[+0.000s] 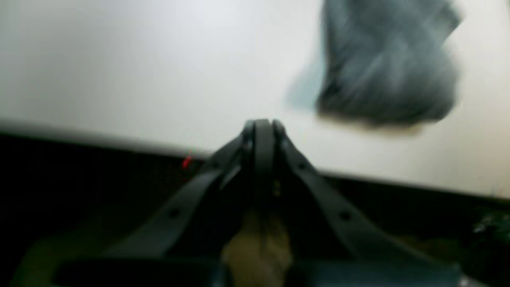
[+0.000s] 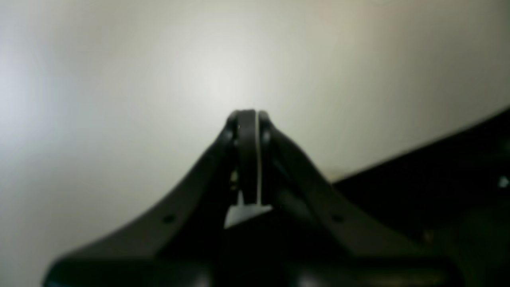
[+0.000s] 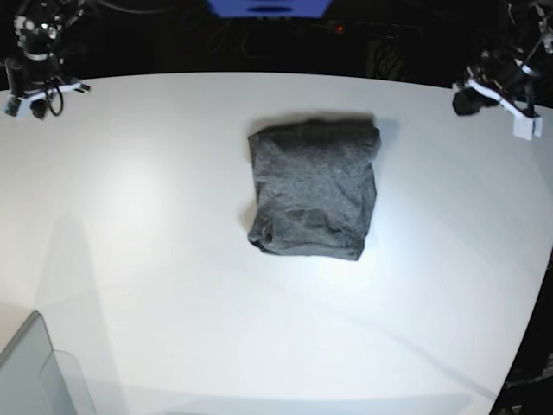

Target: Layout the t-shirt on the table in an organized manner, then fold the t-shirt properly

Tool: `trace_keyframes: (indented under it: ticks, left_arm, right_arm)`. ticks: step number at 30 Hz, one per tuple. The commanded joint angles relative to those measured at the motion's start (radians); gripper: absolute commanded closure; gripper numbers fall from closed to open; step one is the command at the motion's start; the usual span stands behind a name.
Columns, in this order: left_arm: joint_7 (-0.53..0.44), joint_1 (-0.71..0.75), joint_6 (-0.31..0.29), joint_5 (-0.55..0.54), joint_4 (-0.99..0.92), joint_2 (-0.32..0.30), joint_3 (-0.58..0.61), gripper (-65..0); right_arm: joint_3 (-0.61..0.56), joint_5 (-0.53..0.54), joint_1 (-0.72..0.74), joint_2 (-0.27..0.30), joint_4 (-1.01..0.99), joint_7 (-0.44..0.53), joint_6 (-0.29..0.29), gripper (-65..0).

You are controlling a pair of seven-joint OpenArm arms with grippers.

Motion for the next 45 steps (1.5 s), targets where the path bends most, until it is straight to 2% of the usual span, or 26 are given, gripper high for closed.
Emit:
trace_keyframes:
  ticks: [1,5,8,11,17,20,23,24,25,27,29,31,34,35,37,39,45]
  left_arm:
    - [-0.022,0.029,0.000,0.011,0.012,-0.019,0.014,0.0]
    - [-0.129,0.122,-0.002,0.257,0.009,-0.008,0.151,0.0]
    - [-0.279,0.165,-0.002,0.418,-0.038,0.030,0.281,0.0]
    - [-0.381,0.160,-0.002,0.508,-0.169,0.067,0.361,0.0]
    - [-0.612,0.027,-0.002,0.579,-0.647,0.093,0.424,0.0]
    - [-0.766,-0.116,-0.002,0.640,-0.966,0.089,0.464,0.0]
    - [-0.985,-0.278,-0.002,0.739,-1.338,0.085,0.547,0.0]
    - [-1.073,-0.327,-0.002,0.768,-1.464,0.085,0.570,0.0]
    - [-1.162,-0.377,-0.002,0.788,-1.586,0.085,0.588,0.0]
    - [-1.309,-0.447,-0.002,0.808,-1.774,0.095,0.604,0.0]
    - [-1.383,-0.499,0.006,0.812,-1.870,0.098,0.602,0.0]
    - [-1.357,-0.518,0.009,0.805,-1.872,0.102,0.599,0.0]
    - [-1.274,-0.525,0.012,0.803,-1.835,0.121,0.594,0.0]
    - [-1.255,-0.525,0.031,0.803,-1.820,0.122,0.594,0.0]
    - [-1.245,-0.525,0.104,0.803,-1.809,0.124,0.594,0.0]
    - [-1.245,-0.525,0.156,0.803,-1.809,0.124,0.594,0.0]
    - [-1.245,-0.525,0.169,0.803,-1.807,0.124,0.594,0.0]
  right_arm:
    - [0.030,0.037,-0.030,0.004,-0.011,0.014,0.000,0.0]
    - [0.076,0.109,-0.097,0.014,-0.114,0.014,0.000,0.0]
    - [0.074,0.139,-0.126,0.043,-0.238,0.014,0.012,0.0]
    - [0.053,0.135,-0.126,0.077,-0.386,0.016,0.057,0.0]
    - [-0.042,0.134,-0.099,0.137,-0.689,0.039,0.057,0.0]
    - [-0.108,0.132,-0.073,0.139,-0.858,0.172,0.057,0.0]
    - [-0.184,0.071,-0.042,0.135,-1.032,0.411,0.052,0.0]
    - [-0.194,0.036,-0.031,0.134,-1.099,0.499,0.029,0.0]
    - [-0.203,0.000,-0.022,0.134,-1.174,0.585,-0.026,0.0]
    - [-0.203,-0.072,0.001,0.139,-1.328,0.728,-0.164,0.0]
    - [-0.205,-0.159,0.030,0.152,-1.483,0.864,-0.299,0.0]
    - [-0.205,-0.239,0.059,0.166,-1.593,0.941,-0.408,0.0]
    - [-0.205,-0.352,0.093,0.163,-1.661,0.965,-0.634,0.0]
    - [-0.205,-0.394,0.093,0.160,-1.659,0.965,-0.701,0.0]
    - [-0.203,-0.449,0.095,0.158,-1.662,0.965,-0.793,0.0]
    - [-0.203,-0.495,0.096,0.148,-1.661,0.965,-0.838,0.0]
    - [-0.203,-0.535,0.098,0.140,-1.664,0.965,-0.839,0.0]
